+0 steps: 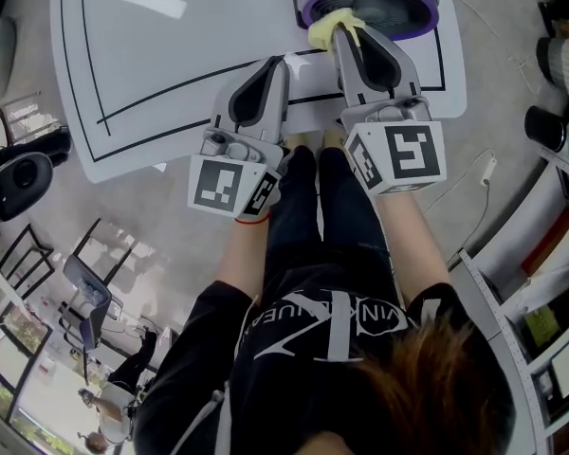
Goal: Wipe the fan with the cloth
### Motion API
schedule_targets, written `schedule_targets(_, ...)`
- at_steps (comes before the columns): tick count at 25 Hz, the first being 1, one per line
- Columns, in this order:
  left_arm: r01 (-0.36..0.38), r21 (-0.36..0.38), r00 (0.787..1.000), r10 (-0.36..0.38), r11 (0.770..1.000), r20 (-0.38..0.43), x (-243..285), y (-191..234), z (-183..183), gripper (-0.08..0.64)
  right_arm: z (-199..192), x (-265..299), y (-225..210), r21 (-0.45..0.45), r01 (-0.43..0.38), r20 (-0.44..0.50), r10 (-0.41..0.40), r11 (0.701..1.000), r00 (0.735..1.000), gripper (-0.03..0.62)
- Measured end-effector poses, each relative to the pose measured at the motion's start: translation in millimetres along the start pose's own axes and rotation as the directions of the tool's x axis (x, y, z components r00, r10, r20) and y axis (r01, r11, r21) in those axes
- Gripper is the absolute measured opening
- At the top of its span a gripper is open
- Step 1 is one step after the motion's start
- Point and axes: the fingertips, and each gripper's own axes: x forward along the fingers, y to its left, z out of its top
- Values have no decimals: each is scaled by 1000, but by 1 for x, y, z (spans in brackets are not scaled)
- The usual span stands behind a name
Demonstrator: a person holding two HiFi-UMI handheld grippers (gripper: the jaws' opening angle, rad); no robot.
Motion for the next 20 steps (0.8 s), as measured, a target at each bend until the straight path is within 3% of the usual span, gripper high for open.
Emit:
schedule_targets(3, 0, 1, 1000, 0, 1000, 0, -2, 1, 3, 11, 8, 4, 13, -53, -37, 15, 38, 998, 999, 35)
schedule_targets(14, -8, 14, 1000, 8, 1000, 29, -5, 2, 27, 11, 43, 1, 23, -152, -56, 61, 65, 987, 996, 35)
schedule_targets(18, -8, 18, 999, 7, 1000, 40, -4, 2, 34, 11, 60, -7, 43, -305, -42, 128, 85, 951, 988, 37)
schedule_targets(20, -13, 21, 999, 12, 1000, 45, -3, 4, 38, 11, 61, -8, 55, -382, -42, 117, 93, 923, 989, 37)
